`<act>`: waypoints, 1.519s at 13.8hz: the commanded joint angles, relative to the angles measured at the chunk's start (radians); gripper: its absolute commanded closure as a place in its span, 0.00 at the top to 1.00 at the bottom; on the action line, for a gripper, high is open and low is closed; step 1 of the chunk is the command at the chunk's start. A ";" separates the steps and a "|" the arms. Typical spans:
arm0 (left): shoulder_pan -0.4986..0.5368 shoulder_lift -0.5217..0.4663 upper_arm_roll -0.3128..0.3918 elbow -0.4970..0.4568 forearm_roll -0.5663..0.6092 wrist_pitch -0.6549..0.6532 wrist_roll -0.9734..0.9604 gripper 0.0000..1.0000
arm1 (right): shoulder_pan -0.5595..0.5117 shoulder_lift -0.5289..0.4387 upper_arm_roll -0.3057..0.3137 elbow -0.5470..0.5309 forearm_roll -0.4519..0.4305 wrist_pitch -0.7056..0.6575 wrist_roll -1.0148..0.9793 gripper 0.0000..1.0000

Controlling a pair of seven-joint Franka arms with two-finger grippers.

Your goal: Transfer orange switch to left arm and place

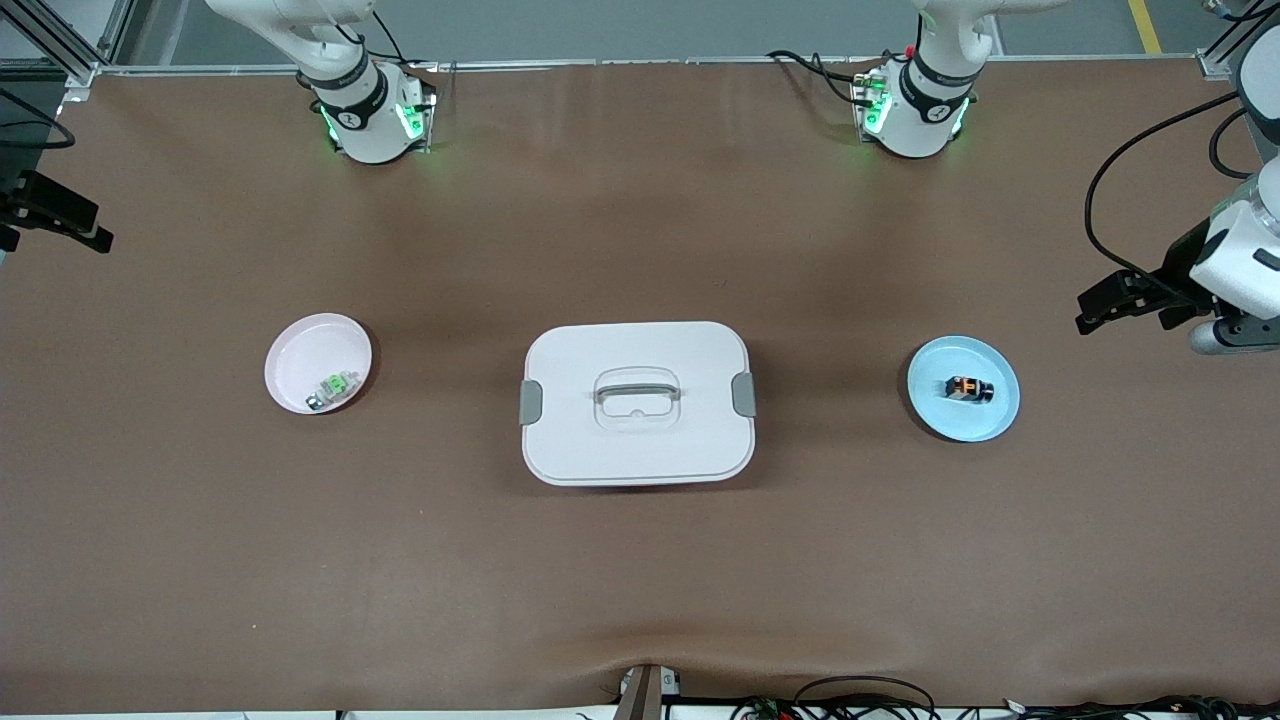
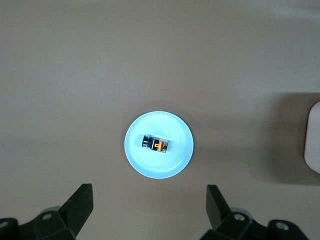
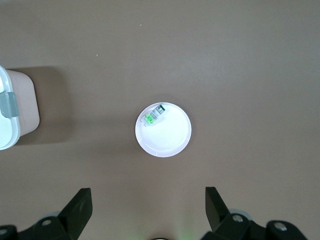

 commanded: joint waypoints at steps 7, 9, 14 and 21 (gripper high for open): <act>-0.015 -0.014 0.016 0.001 0.015 -0.016 0.015 1.00 | -0.024 -0.024 0.016 -0.029 0.042 0.021 -0.013 1.00; -0.013 -0.032 0.018 0.002 0.015 -0.031 0.017 1.00 | -0.025 -0.024 0.016 -0.029 0.040 0.023 -0.013 1.00; -0.013 -0.095 0.021 0.002 0.015 -0.060 0.020 1.00 | -0.030 -0.024 0.013 -0.029 0.040 0.018 -0.013 1.00; -0.018 -0.131 0.012 0.086 0.013 -0.186 0.034 1.00 | -0.030 -0.022 0.013 -0.029 0.039 0.017 -0.013 1.00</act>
